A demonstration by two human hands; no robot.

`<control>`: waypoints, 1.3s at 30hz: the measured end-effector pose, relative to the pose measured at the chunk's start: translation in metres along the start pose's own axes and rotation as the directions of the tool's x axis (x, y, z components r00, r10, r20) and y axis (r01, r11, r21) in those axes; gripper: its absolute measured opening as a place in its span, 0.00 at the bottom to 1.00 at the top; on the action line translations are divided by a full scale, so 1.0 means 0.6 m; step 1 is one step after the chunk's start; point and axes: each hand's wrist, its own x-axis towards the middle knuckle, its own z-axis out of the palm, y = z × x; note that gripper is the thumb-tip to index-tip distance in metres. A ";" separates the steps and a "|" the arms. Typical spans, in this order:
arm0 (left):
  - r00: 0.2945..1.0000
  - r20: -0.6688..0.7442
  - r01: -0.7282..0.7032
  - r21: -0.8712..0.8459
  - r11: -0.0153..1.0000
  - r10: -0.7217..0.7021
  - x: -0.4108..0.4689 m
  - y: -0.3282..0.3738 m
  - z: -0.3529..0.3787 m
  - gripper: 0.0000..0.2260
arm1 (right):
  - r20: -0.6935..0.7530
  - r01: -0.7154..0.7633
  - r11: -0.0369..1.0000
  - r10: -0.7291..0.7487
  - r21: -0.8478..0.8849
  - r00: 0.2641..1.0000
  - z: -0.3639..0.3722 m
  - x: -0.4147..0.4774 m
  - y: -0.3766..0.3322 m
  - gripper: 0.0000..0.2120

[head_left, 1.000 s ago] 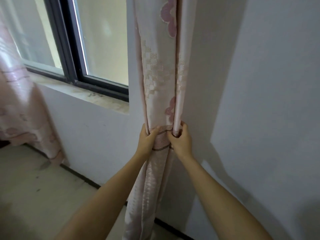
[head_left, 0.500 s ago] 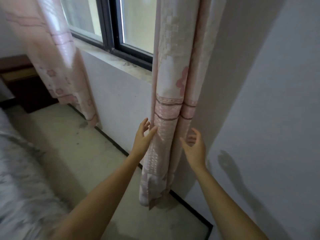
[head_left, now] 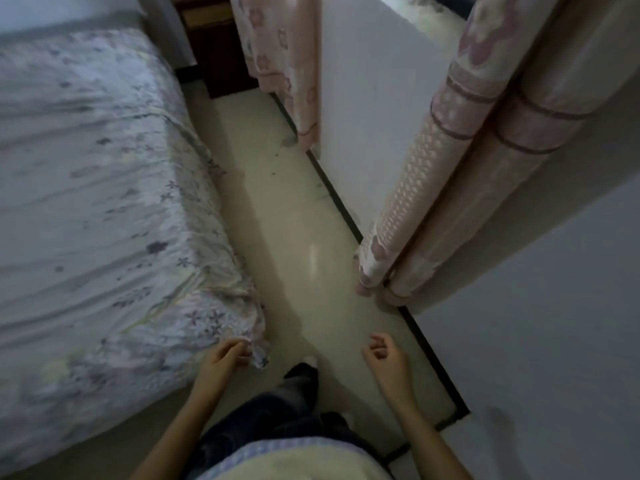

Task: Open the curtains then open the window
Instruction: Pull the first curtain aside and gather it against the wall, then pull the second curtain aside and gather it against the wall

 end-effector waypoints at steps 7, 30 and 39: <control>0.985 -0.159 0.065 -0.015 0.998 -0.066 0.031 0.010 -0.019 0.10 | 0.237 0.061 0.994 -0.038 -0.090 0.971 0.057 0.032 -0.039 0.13; 0.996 -0.076 0.046 -0.111 0.993 -0.055 0.490 0.263 -0.074 0.10 | 0.230 0.146 0.969 -0.099 -0.199 0.968 0.198 0.470 -0.408 0.11; 0.911 -0.293 0.237 -0.204 0.950 -0.290 0.661 0.297 -0.171 0.10 | 0.304 0.273 0.941 -0.205 -0.202 0.930 0.306 0.727 -0.588 0.12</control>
